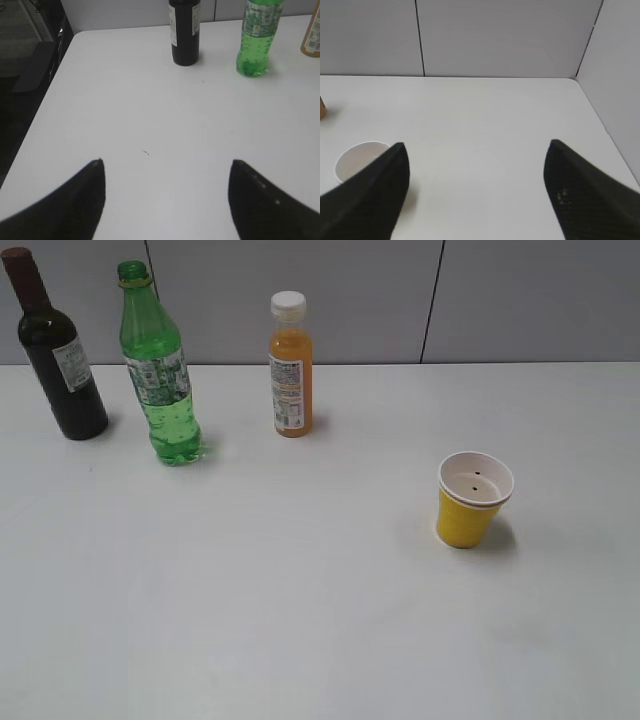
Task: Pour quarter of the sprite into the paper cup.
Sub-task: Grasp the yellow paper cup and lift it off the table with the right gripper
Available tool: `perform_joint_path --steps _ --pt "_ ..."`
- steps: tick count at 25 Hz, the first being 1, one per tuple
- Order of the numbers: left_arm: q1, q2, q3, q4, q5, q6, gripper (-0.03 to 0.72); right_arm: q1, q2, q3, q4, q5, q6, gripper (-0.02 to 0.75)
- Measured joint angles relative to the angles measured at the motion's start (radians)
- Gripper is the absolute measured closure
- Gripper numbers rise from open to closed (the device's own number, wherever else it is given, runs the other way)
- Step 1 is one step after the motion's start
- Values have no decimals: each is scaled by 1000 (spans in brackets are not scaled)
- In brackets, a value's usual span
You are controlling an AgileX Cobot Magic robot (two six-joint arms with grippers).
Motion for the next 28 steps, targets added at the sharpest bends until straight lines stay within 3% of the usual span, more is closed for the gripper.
perform_joint_path --steps 19,28 --pt "0 0 0 0 0 0 106 0 383 187 -52 -505 14 117" --pt "0 0 0 0 0 0 106 0 450 225 -84 -615 75 125"
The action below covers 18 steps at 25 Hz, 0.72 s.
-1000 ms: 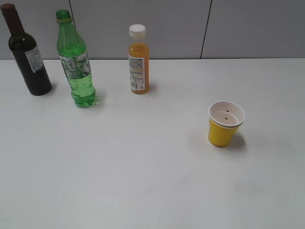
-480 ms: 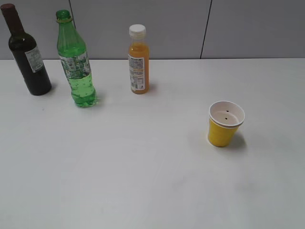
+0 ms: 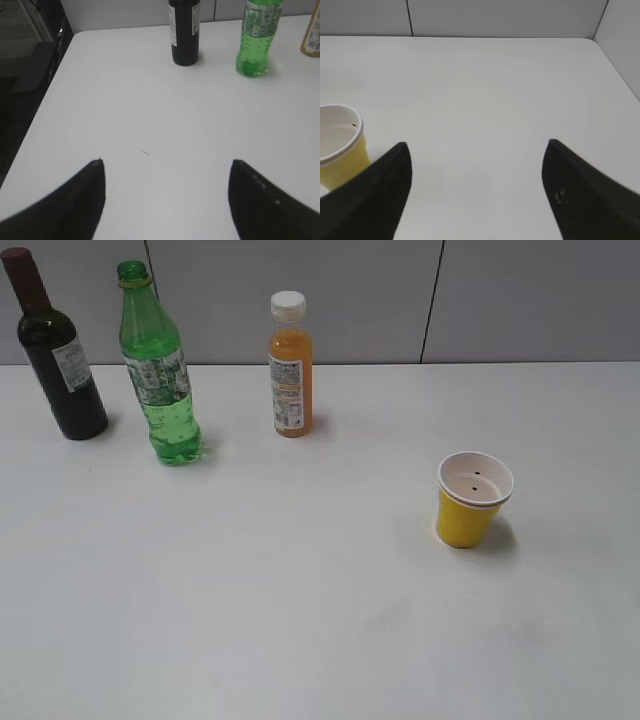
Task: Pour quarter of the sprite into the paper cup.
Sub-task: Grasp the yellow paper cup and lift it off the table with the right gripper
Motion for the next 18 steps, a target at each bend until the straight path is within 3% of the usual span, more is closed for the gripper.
perform_joint_path --steps 4,8,13,18 --pt "0 0 0 0 0 0 106 0 49 49 -83 -139 61 131" --pt "0 0 0 0 0 0 106 0 75 58 -179 -183 121 135" --pt "0 0 0 0 0 0 106 0 122 58 -218 -203 139 136" --pt "0 0 0 0 0 0 106 0 235 74 -320 -334 201 141"
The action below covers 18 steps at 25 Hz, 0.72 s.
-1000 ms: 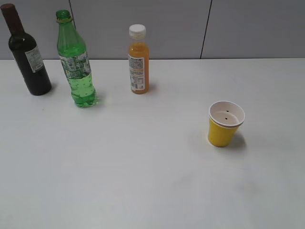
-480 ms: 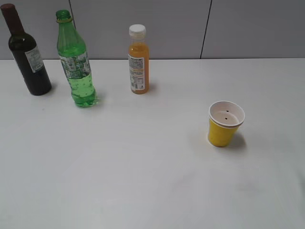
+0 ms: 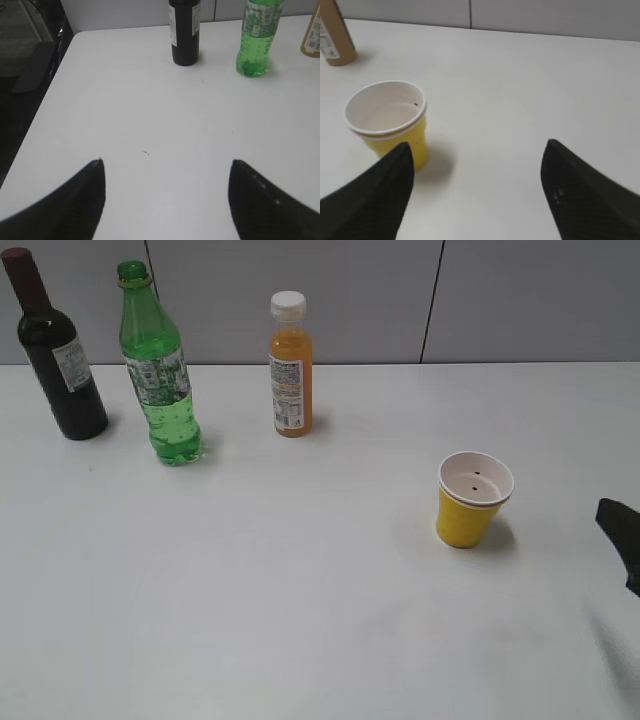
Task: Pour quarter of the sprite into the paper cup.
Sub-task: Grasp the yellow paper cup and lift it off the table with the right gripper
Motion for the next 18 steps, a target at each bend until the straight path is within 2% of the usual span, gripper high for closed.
perform_joint_path --steps 6,9,12,18 --pt "0 0 0 0 0 0 106 0 157 3 -105 -146 32 143" --pt "0 0 0 0 0 0 106 0 223 2 -152 -210 38 104" --pt "0 0 0 0 0 0 106 0 282 2 -167 -265 38 66" --pt "0 0 0 0 0 0 106 0 406 -5 -173 -386 -29 58"
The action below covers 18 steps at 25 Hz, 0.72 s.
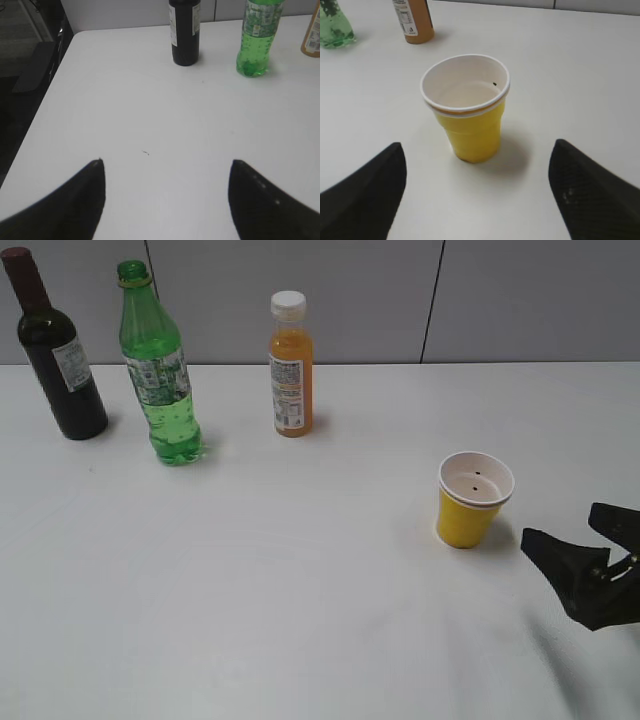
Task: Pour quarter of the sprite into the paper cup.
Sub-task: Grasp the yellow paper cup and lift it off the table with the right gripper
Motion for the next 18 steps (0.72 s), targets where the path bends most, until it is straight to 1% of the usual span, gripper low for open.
perform_joint_path --steps 5,11,13,18 --pt "0 0 0 0 0 0 106 0 113 -35 -1 -66 -75 62" --pt "0 0 0 0 0 0 106 5 202 -63 5 -82 -123 64" --pt "0 0 0 0 0 0 106 26 220 -63 26 -82 -136 67" --pt "0 0 0 0 0 0 106 112 294 -102 113 -82 -178 71"
